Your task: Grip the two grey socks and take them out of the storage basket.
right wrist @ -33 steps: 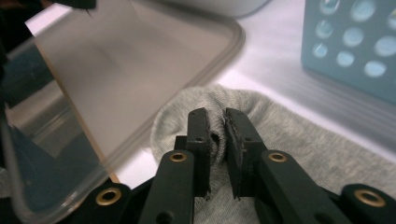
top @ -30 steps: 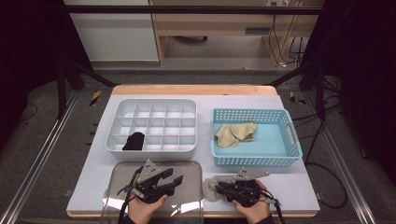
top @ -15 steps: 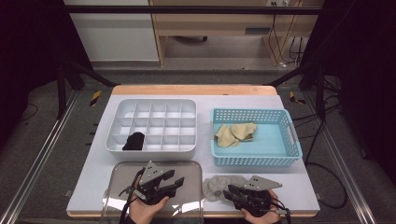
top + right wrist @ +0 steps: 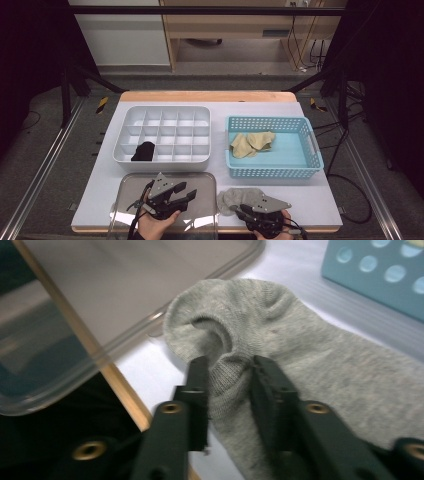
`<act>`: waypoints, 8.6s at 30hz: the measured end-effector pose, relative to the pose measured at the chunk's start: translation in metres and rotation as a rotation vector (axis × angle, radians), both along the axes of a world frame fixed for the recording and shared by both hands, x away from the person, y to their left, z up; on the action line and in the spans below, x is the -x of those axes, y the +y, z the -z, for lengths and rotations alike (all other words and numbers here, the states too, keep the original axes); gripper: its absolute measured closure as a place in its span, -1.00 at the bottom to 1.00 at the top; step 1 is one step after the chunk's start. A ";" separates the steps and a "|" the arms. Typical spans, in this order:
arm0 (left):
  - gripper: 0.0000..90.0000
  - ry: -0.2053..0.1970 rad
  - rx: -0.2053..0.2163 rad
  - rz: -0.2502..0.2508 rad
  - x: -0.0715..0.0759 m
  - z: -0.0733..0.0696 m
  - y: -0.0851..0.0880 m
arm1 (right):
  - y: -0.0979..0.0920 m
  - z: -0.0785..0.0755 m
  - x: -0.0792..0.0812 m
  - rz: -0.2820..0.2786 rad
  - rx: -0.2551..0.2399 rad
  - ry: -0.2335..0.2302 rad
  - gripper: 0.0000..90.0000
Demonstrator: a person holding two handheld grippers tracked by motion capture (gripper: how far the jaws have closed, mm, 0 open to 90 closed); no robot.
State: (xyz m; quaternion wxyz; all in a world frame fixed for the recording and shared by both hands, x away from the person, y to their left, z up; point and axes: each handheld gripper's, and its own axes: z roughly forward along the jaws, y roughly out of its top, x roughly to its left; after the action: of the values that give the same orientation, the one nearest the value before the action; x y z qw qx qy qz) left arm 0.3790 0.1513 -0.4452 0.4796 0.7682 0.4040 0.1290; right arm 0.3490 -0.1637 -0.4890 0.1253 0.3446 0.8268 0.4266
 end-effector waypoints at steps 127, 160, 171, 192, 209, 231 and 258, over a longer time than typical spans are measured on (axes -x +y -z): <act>0.96 0.118 0.012 0.242 -0.001 0.010 -0.087 | -0.056 -0.031 -0.014 0.120 -0.226 0.010 1.00; 0.96 0.075 0.040 0.205 -0.007 0.009 -0.086 | -0.047 -0.014 -0.012 0.042 -0.114 -0.075 0.96; 0.95 0.119 0.020 0.234 0.013 -0.017 -0.088 | -0.068 -0.048 0.001 0.071 -0.255 0.038 0.98; 0.93 -0.020 -0.048 0.137 -0.034 0.020 -0.103 | -0.056 -0.018 -0.047 0.181 -0.171 0.036 0.98; 0.92 0.065 -0.021 0.212 0.004 0.008 -0.089 | -0.060 -0.038 -0.015 0.145 -0.225 0.151 0.98; 0.94 0.079 -0.039 0.121 -0.013 0.029 -0.085 | -0.057 -0.016 -0.027 0.113 -0.151 0.003 0.41; 0.88 0.116 -0.036 0.134 -0.016 0.029 -0.083 | -0.064 -0.021 -0.045 0.191 -0.183 0.040 0.64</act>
State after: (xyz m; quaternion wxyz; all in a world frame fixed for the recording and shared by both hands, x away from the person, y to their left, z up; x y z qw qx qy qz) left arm 0.3949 0.0682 -0.4741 0.4492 0.8081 0.3764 0.0592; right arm 0.3938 -0.2277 -0.4676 0.1170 0.4402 0.7501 0.4794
